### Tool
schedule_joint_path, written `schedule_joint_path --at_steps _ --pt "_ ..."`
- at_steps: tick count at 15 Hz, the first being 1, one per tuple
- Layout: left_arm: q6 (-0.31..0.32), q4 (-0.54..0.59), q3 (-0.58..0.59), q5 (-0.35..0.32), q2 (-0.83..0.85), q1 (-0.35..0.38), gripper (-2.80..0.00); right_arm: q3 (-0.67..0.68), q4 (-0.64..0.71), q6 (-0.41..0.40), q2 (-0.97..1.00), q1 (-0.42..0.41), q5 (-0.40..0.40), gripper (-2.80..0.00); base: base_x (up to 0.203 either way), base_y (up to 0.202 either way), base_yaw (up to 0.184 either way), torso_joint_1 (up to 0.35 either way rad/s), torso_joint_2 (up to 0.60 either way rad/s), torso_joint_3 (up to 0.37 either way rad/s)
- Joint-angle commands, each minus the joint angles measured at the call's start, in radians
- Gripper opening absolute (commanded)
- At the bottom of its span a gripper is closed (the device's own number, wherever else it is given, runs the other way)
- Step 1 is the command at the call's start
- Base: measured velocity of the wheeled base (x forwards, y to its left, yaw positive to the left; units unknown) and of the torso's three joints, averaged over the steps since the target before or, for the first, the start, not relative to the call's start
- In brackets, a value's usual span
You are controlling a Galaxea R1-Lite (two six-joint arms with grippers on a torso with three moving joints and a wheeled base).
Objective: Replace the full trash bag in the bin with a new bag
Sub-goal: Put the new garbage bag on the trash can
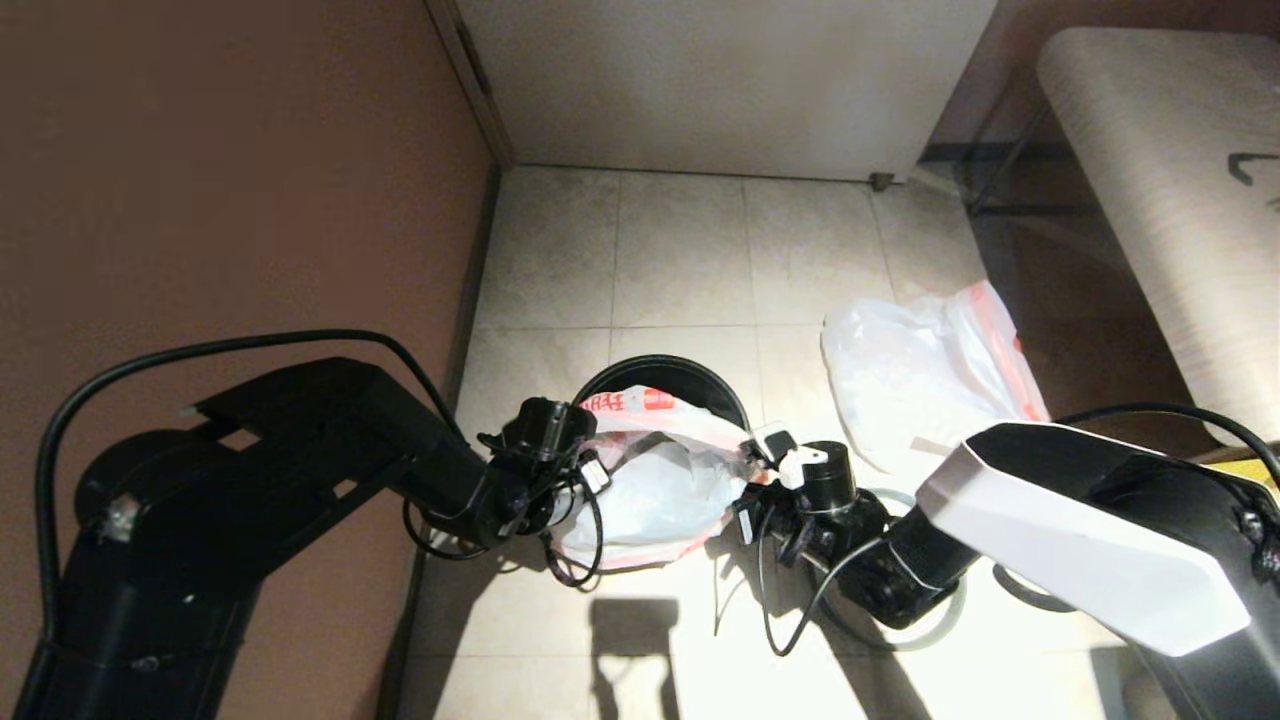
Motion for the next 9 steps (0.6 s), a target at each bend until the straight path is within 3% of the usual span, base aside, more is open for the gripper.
schedule_joint_path --at_steps 1,6,9 --pt "-0.005 -0.002 0.002 0.0 0.0 0.0 -2.8 -0.001 -0.005 -0.001 0.016 -0.006 -0.02 -2.8 0.0 0.0 0.0 0.0 0.0 0.0" --pt "-0.005 -0.002 0.001 0.0 0.0 0.0 -2.8 0.275 -0.058 0.004 -0.168 -0.001 -0.024 -2.8 0.0 0.0 0.0 0.0 0.0 0.0" --pt "-0.005 -0.002 0.004 0.0 -0.002 0.0 -2.8 0.408 -0.27 0.005 -0.239 0.017 -0.01 -2.8 0.0 0.0 0.0 0.0 0.0 0.0"
